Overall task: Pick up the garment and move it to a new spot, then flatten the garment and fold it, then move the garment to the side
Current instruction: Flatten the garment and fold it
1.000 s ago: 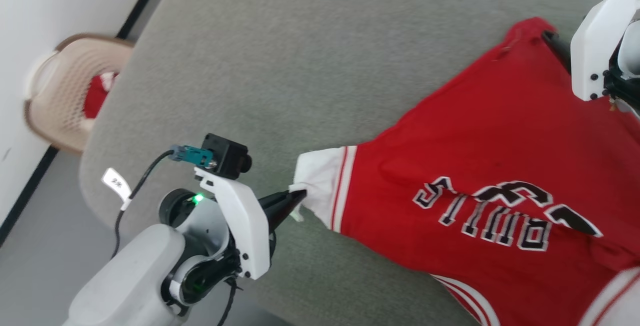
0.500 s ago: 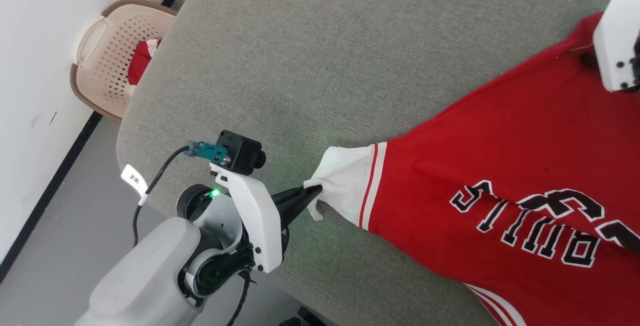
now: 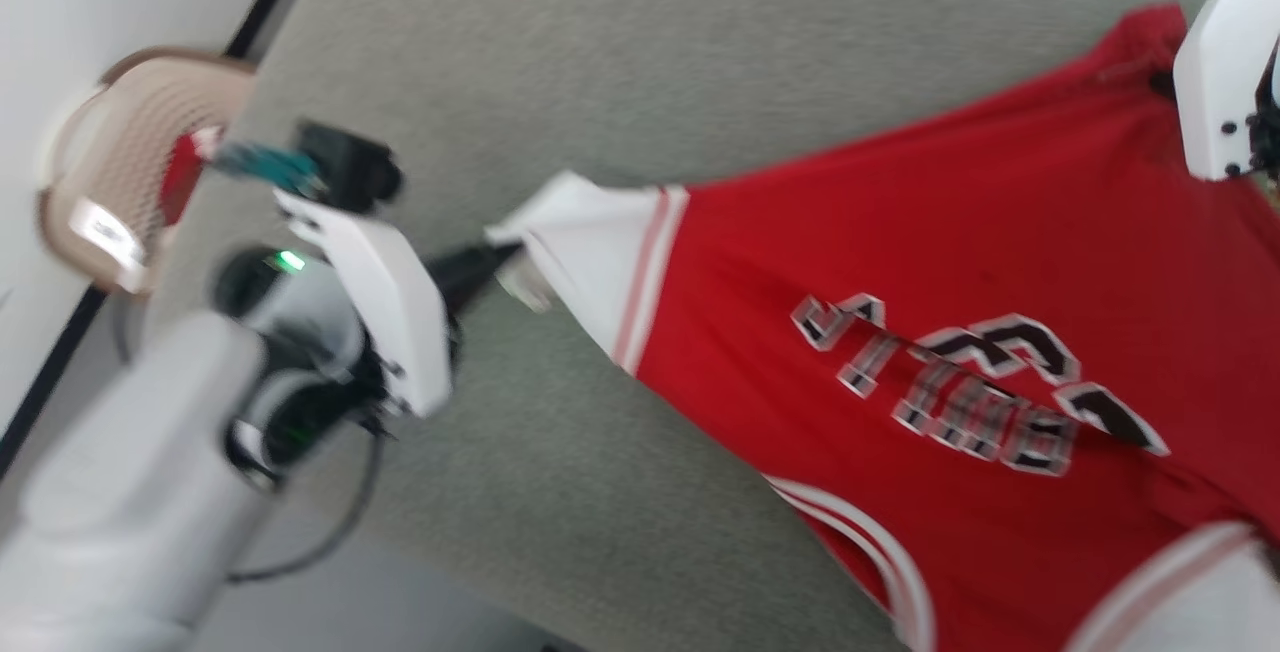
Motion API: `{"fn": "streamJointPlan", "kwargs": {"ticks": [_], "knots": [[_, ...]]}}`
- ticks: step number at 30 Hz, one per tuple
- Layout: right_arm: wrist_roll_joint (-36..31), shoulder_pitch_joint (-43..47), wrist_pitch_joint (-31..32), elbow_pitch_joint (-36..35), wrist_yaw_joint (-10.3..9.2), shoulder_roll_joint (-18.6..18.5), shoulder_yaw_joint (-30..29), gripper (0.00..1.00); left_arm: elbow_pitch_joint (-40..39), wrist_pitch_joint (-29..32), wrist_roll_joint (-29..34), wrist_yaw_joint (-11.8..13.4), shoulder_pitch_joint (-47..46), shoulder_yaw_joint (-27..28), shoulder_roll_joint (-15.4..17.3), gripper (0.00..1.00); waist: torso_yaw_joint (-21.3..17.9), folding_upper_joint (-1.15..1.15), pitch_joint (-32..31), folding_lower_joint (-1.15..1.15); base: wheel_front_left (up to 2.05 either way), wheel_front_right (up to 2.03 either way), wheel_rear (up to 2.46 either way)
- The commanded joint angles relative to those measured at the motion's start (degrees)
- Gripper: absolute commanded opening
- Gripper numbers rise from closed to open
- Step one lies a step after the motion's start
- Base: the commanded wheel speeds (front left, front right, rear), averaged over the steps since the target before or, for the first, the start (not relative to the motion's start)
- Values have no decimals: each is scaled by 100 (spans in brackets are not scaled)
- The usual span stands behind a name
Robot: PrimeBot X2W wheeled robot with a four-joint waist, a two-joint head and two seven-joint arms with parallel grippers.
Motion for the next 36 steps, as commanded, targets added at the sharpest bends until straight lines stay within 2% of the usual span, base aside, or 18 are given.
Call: {"fn": "streamJointPlan", "kwargs": {"ticks": [1,7,14,18,24,30,33,36], "knots": [[77,8,-114,-179,-30,-59,-11,0,-37,83,90,76,-179,97,184,0,-369,0,-238,0,0,0,0],[232,136,-327,-999,-31,-333,-216,0,-87,459,160,209,-801,396,721,0,-933,0,-550,0,0,0,0],[202,335,-439,-1774,-33,-589,-656,0,34,689,336,162,-1434,580,1144,0,-1384,0,-830,0,0,0,0],[149,538,-335,-2272,-33,-622,-1031,0,108,816,430,111,-1771,617,1268,0,-1601,0,-1040,0,0,0,0],[-7,851,-77,-2875,-33,-435,-1550,0,242,888,561,68,-2158,598,1264,0,-1863,0,-1262,0,0,0,0],[-418,764,10,-2912,-33,-63,-2027,0,781,481,878,-72,-2707,525,938,0,-2032,0,-1122,0,0,0,0],[-796,451,-287,-2667,-32,161,-2153,0,1257,51,1150,-149,-3176,479,668,0,-2108,0,-927,0,0,0,0],[-1326,0,-850,-2256,-32,444,-2210,0,1802,-511,1483,-198,-3792,472,411,0,-2195,0,-706,0,0,0,0]]}}
